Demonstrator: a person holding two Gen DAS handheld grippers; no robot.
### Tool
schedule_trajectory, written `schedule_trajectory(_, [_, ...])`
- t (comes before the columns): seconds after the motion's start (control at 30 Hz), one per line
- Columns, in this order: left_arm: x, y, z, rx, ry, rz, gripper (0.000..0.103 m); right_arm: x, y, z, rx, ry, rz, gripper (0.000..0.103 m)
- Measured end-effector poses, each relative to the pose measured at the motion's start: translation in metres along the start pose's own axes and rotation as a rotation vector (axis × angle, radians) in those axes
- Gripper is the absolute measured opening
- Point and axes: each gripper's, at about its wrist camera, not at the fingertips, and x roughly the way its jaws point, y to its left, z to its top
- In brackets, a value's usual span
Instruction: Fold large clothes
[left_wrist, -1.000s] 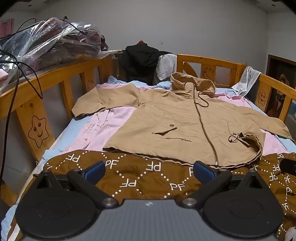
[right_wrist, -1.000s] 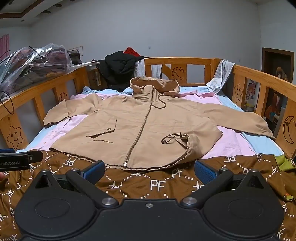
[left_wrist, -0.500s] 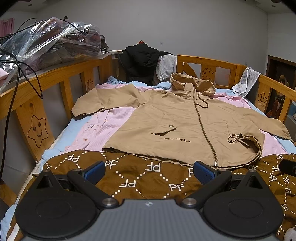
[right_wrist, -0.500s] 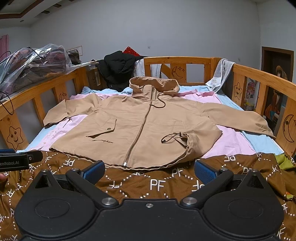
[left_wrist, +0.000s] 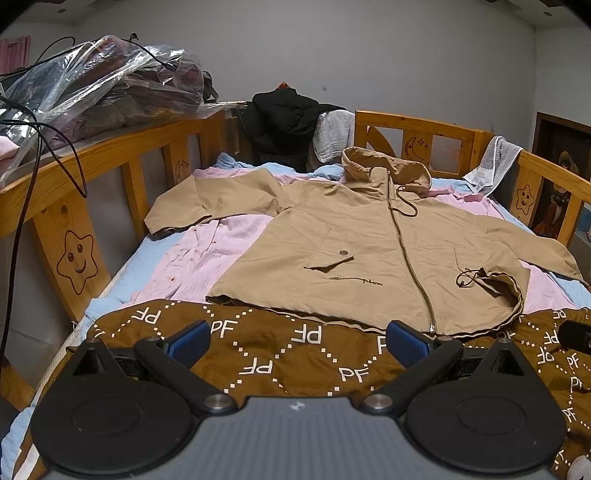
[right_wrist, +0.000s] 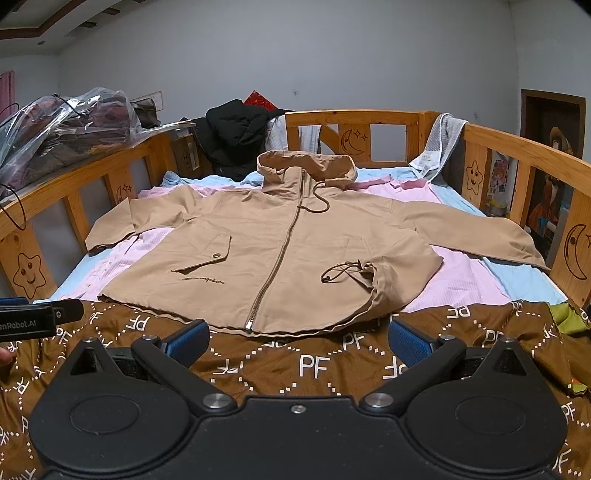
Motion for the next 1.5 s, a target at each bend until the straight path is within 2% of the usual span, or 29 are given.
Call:
schedule_trajectory(1.3, [-0.0001, 0.0025, -0.0006, 0.000, -0.001, 0.001, 0.103, 0.0008, -0.0012, -0.0027, 0.008, 0.012, -0.001, 0.103])
schedule_trajectory(1.5, [0.0045, 0.0060, -0.0013, 0.001, 0.020, 0.015, 0.103, 0.0079, -0.0015, -0.0082, 0.010, 0.055, -0.010, 0.103])
